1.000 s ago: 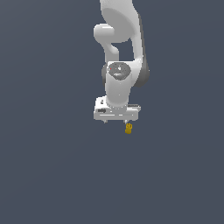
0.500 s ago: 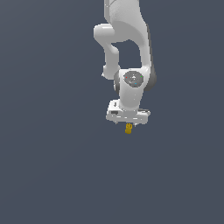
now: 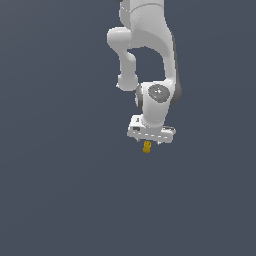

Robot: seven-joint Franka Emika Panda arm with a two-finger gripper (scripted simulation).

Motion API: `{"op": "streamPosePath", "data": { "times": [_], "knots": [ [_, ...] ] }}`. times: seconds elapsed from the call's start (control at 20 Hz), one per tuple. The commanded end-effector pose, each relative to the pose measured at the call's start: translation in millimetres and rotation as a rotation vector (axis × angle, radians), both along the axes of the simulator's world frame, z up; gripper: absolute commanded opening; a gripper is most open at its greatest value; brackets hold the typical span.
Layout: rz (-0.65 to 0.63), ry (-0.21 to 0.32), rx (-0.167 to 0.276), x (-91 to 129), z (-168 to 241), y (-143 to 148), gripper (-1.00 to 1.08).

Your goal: Pick up the object and move it to a goal position.

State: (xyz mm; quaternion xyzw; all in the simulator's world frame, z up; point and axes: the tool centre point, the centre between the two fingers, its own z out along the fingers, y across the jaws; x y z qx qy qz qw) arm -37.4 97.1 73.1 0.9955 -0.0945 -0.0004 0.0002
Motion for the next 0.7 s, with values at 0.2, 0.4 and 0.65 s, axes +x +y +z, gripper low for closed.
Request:
{"op": "streamPosePath", "data": {
  "times": [0.2,0.4,0.65],
  "knots": [
    [-0.002,0.0,0.0,-0.4,-3.6,0.8,1.0],
    [-0.003,0.0,0.0,-1.0,-16.8,0.9,1.0],
    [-0.005,-0.001,0.0,-1.8,-41.2,1.0,1.0]
  ]
}}
